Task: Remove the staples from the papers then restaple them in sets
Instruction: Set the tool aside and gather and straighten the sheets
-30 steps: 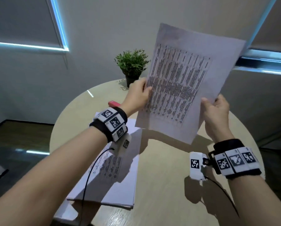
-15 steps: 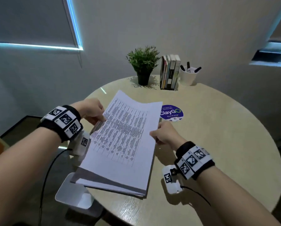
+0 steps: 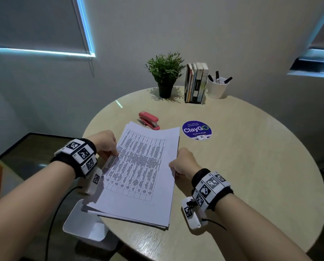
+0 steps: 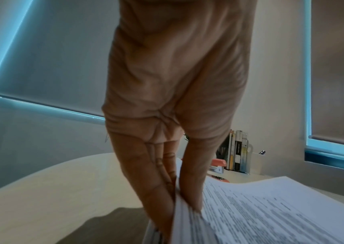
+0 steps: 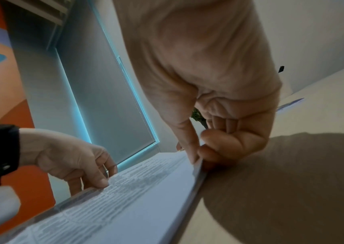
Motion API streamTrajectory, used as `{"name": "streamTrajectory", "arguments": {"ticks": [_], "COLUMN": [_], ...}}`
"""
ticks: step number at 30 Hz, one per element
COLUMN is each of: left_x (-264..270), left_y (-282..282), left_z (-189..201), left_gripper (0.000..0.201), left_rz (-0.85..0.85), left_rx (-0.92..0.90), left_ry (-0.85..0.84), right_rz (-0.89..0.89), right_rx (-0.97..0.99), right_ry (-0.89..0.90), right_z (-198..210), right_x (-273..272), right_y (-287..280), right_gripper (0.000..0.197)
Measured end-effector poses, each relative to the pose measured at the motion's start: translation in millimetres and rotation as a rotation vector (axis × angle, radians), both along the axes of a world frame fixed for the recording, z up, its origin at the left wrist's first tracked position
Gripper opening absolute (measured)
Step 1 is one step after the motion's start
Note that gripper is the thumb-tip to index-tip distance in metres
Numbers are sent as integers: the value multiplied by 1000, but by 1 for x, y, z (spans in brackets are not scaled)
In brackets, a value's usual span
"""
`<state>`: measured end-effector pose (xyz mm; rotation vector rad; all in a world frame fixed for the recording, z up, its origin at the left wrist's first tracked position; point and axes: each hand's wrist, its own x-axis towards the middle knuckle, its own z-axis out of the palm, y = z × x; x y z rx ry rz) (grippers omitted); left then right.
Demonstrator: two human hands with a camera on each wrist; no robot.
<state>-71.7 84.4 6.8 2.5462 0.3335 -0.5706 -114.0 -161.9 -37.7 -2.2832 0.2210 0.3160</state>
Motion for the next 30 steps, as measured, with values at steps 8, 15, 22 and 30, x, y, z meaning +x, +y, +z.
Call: {"name": "streamTrajectory", "arguments": {"ticks": [8,15,22,30], "left_x": [3,20,32,52], "left_y": [3,-1,2,-3], "left_z": [-10,-16,-12,-3], "left_gripper": [39,56,62,65], "left_rz": [39,187,207,46], "left_rx": [91,-220,-282,-21], "left_ry": [-108,-93,-19,18], "right_rz": [-73,-107,-118,-88], "right_rx": [5,222,219,96], "right_ry": [38,117,139,153], "right_z": [2,10,12,22], "right_x": [10,15,33,59], "right_y": [0,10,0,-6], "right_gripper": [29,60,62,59]}}
